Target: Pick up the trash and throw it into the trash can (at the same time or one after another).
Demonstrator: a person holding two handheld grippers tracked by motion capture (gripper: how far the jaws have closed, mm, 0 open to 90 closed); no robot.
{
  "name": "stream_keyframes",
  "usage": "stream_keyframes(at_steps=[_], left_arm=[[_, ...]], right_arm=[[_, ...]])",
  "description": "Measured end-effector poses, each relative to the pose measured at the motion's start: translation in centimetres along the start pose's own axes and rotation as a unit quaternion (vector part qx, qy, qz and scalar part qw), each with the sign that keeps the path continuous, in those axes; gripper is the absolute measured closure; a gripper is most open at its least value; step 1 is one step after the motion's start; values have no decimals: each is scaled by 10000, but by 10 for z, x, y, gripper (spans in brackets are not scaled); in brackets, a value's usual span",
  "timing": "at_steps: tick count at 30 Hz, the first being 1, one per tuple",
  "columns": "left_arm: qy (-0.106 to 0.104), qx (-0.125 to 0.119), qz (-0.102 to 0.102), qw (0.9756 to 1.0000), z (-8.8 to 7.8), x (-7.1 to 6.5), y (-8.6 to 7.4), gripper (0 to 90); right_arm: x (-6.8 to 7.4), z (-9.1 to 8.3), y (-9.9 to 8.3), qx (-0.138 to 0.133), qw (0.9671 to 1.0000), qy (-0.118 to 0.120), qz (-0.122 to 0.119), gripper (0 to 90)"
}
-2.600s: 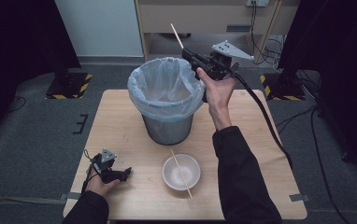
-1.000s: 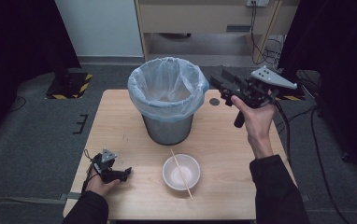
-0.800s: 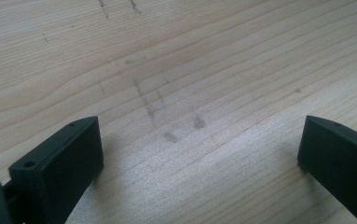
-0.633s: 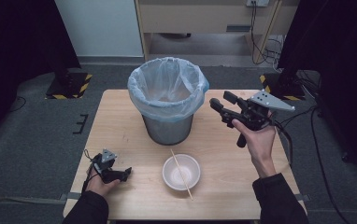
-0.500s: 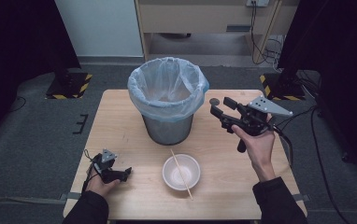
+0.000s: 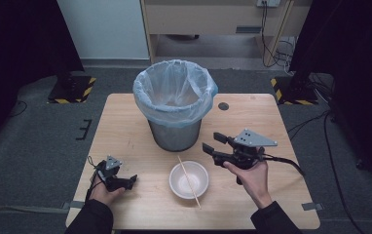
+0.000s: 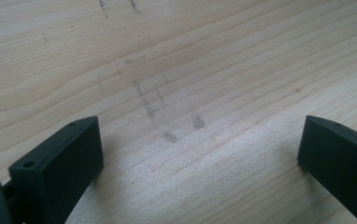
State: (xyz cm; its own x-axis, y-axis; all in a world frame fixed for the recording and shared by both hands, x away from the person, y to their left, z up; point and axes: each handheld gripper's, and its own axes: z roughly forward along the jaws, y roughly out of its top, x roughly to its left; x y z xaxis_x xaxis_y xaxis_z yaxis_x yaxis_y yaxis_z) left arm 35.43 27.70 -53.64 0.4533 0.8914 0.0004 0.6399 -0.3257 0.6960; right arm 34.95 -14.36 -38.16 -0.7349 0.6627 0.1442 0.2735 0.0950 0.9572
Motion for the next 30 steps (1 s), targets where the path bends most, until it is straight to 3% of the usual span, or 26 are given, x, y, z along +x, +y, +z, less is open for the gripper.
stream_keyframes(at_steps=[8,15,18,27,30], left_arm=[[-3,-10,-10,10000,0,-1,0,0],[-12,-2,0,10000,0,-1,0,0],[-17,-1,7,10000,0,-1,0,0],[-20,-2,6,10000,1,-1,0,0],[-17,-6,5,10000,1,-2,0,0]], right_arm=[[7,10,-19,227,9997,-80,86,442],[20,32,-48,646,9979,-51,30,477],[26,45,-65,1024,9947,29,-49,483],[27,54,-79,1357,9907,15,38,533],[30,61,-89,1590,9872,42,72,545]])
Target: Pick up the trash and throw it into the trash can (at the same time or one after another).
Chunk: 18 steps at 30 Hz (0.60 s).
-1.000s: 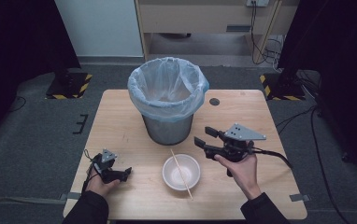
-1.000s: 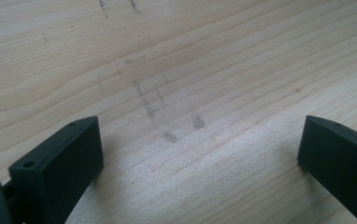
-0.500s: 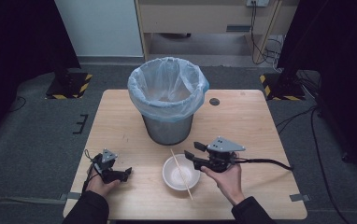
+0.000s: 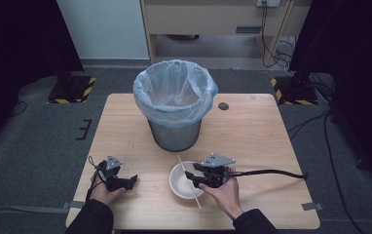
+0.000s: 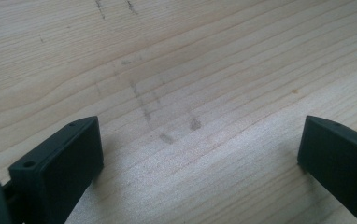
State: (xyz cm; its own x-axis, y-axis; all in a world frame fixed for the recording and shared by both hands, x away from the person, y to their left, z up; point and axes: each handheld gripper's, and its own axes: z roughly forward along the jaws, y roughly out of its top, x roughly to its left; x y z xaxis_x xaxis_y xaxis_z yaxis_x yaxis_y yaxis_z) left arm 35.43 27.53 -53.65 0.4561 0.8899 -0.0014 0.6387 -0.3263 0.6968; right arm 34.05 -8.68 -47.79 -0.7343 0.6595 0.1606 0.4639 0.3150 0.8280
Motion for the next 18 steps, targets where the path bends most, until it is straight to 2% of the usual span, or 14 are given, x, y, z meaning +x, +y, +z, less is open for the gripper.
stream_keyframes(at_steps=[5,10,18], left_arm=[[1,1,1,10000,0,0,0,0],[-2,2,1,10000,0,0,0,0],[0,1,0,10000,0,0,0,0]], right_arm=[[3,9,-7,199,9998,70,-17,556],[2,12,-9,391,9992,32,-56,570],[-2,13,-11,525,9986,-74,-81,606]])
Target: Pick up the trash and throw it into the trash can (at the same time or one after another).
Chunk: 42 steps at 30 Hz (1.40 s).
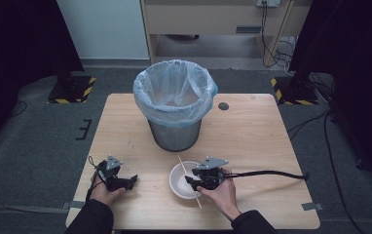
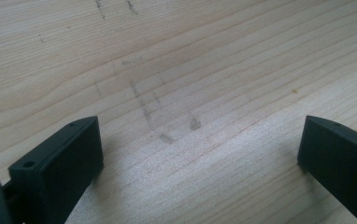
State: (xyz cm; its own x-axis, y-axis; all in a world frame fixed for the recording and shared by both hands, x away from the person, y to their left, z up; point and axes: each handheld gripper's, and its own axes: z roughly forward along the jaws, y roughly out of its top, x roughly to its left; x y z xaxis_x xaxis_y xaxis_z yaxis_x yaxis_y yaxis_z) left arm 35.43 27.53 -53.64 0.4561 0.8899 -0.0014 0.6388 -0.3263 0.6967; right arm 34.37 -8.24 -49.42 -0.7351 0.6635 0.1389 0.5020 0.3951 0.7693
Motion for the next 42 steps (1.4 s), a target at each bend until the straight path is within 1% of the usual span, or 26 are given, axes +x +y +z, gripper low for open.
stream_keyframes(at_steps=[1,2,7,10,15,19,20,23,26,29,30,33,36,37,38,39,42], left_arm=[[-3,1,0,10000,0,0,0,0],[-1,1,0,10000,0,0,0,0],[0,-1,-1,10000,0,0,0,0],[0,-1,0,10000,0,0,0,0],[-3,0,0,10000,0,0,0,0],[0,-1,-1,10000,0,0,0,0],[-1,-1,0,10000,0,0,0,0],[0,-1,0,10000,0,0,0,0],[-3,1,1,10000,0,0,0,0],[0,-1,-1,10000,0,0,0,0],[0,-1,-1,10000,0,0,0,0],[-3,1,-1,10000,0,0,0,0],[0,-1,-1,10000,0,0,0,0],[0,-1,-1,10000,0,0,0,0],[-3,1,0,10000,0,0,0,0],[-3,1,0,10000,0,0,0,0],[0,0,0,10000,0,0,0,0]], right_arm=[[-2,-1,1,39,9999,-70,-72,617],[-3,-1,1,52,9999,-98,-87,625],[-4,-3,2,84,9998,-131,-112,656],[-5,-3,2,161,9996,-153,-158,693],[-6,-3,2,216,9994,-175,-192,725],[-6,-2,0,268,9994,-163,-149,758],[-8,-1,-1,294,9995,-136,-58,775],[-11,-1,-2,346,9993,-163,-26,794],[-13,-3,-2,338,9993,-134,20,846],[-14,-4,-1,342,9993,-126,34,854],[-14,-6,0,348,9993,-114,89,856],[-15,-8,1,348,9993,-128,87,857],[-17,-13,5,226,9996,-83,124,857],[-17,-13,5,226,9996,-83,124,857],[-18,-16,7,147,9998,-72,127,857],[-18,-16,7,147,9998,-72,127,857],[-20,-28,14,-110,9998,-1,144,857]])
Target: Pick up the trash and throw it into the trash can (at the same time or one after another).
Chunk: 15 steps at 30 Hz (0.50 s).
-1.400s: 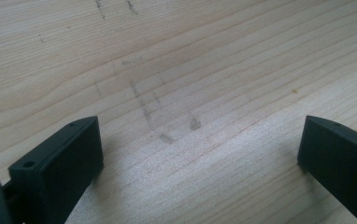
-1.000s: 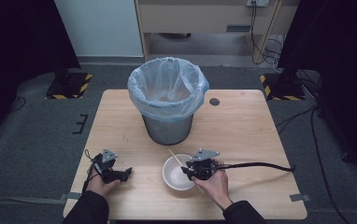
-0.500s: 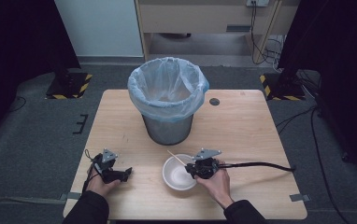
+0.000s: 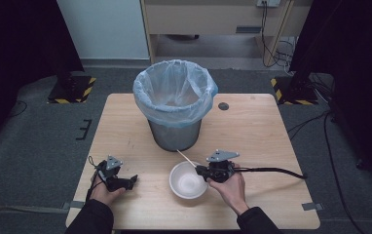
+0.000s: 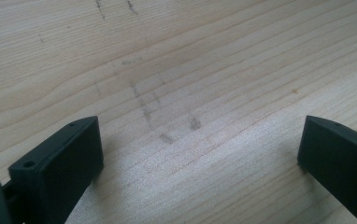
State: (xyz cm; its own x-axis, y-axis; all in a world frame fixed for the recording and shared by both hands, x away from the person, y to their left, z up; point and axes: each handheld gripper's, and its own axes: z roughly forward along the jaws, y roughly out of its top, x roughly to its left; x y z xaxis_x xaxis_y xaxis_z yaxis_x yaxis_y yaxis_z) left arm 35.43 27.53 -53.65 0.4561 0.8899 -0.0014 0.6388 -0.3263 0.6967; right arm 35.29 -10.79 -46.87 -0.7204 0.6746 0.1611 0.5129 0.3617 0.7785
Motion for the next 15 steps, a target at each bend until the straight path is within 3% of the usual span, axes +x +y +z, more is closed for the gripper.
stream_keyframes(at_steps=[15], left_arm=[[-2,2,0,10000,0,0,0,0]], right_arm=[[-12,-40,21,-741,9971,134,58,857]])
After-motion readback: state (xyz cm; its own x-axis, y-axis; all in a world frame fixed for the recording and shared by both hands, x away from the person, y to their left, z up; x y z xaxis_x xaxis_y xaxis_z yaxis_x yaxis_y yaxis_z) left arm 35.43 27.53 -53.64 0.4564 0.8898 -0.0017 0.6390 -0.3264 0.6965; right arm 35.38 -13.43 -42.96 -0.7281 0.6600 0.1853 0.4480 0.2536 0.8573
